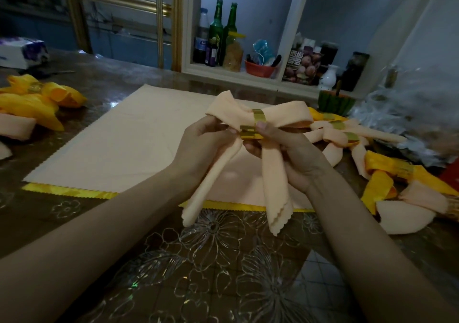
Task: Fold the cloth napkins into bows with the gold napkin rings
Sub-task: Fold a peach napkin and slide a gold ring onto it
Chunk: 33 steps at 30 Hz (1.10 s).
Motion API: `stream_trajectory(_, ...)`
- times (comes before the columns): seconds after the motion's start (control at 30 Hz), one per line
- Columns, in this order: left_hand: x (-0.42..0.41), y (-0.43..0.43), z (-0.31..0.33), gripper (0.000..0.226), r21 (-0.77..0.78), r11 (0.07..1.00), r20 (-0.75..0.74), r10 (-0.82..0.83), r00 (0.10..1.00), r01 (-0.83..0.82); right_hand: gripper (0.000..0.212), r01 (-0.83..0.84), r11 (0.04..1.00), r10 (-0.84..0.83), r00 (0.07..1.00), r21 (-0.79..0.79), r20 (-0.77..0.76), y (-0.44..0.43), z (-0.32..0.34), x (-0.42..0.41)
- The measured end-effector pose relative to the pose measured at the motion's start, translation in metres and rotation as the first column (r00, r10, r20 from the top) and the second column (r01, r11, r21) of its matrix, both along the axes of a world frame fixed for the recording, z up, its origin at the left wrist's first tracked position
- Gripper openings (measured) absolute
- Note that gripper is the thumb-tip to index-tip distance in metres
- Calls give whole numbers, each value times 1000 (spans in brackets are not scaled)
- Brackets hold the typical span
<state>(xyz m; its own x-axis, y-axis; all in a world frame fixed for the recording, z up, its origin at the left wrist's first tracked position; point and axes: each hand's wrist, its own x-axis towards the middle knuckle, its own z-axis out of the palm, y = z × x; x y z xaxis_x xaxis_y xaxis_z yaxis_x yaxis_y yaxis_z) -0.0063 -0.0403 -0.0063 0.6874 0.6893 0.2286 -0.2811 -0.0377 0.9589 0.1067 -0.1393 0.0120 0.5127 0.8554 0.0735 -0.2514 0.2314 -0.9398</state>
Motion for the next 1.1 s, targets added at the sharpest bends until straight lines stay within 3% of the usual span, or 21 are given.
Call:
stream_trajectory(0.17, -4, -5, 3, 34, -196, 967, -46, -174, 984, 162, 29, 27, 999, -26, 999, 27, -45, 1, -3, 0)
stream_trajectory(0.27, -5, -9, 2, 37, -310, 935, -58, -202, 978, 174, 30, -13, 1000, 12, 999, -26, -37, 0, -4, 1)
stream_trajectory(0.37, -4, -6, 1, 26, -333, 936, -86, -148, 985, 112, 34, -15, 995, 14, 1000, -95, -12, 0, -6, 3)
stream_trajectory(0.57, 3, -5, -3, 19, -210, 975, -84, 54, 995, -71, 51, 18, 982, -21, 1000, -186, -12, 1, -7, 3)
stream_trajectory(0.73, 0, -5, -4, 18, -300, 953, -81, 19, 997, -42, 35, -92, 963, 99, 995, -252, 15, 1, -7, -6)
stream_trajectory(0.9, -1, -7, -8, 23, -479, 876, -96, 16, 995, -60, 28, -16, 940, -16, 996, -342, -89, 10, -13, -19)
stream_trajectory(1.1, 2, -11, -8, 19, -382, 923, -106, -99, 989, 52, 23, 116, 886, -156, 986, -450, -52, 12, -13, -20)
